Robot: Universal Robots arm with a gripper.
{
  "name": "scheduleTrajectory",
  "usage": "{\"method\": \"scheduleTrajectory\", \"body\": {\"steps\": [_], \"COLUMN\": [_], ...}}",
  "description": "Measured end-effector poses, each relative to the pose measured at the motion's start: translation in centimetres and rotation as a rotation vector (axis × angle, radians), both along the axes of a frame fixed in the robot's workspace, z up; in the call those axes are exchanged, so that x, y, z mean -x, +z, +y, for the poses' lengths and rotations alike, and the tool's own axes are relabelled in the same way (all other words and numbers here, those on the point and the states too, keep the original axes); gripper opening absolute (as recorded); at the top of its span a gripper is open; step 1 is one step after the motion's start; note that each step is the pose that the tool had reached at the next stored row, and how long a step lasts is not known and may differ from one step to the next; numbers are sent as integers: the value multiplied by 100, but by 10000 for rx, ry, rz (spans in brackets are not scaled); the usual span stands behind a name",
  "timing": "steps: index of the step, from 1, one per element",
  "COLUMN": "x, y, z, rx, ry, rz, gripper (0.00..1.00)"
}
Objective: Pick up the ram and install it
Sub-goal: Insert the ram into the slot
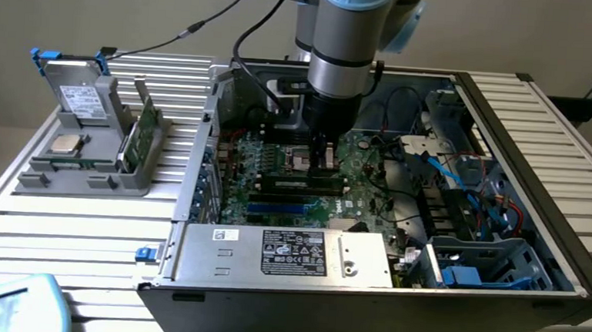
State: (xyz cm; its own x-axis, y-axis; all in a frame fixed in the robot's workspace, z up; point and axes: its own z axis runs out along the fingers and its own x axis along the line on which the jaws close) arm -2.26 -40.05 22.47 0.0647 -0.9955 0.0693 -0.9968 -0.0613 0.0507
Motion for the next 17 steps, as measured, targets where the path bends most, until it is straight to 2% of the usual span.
{"method": "scheduleTrajectory", "body": {"steps": [5, 8, 17], "x": [0, 1, 0], "y": [1, 0, 12], "z": [11, 16, 25], "rx": [43, 50, 57], "ry": [0, -1, 0], "rz": [48, 84, 88], "gripper": [13, 13, 13]}}
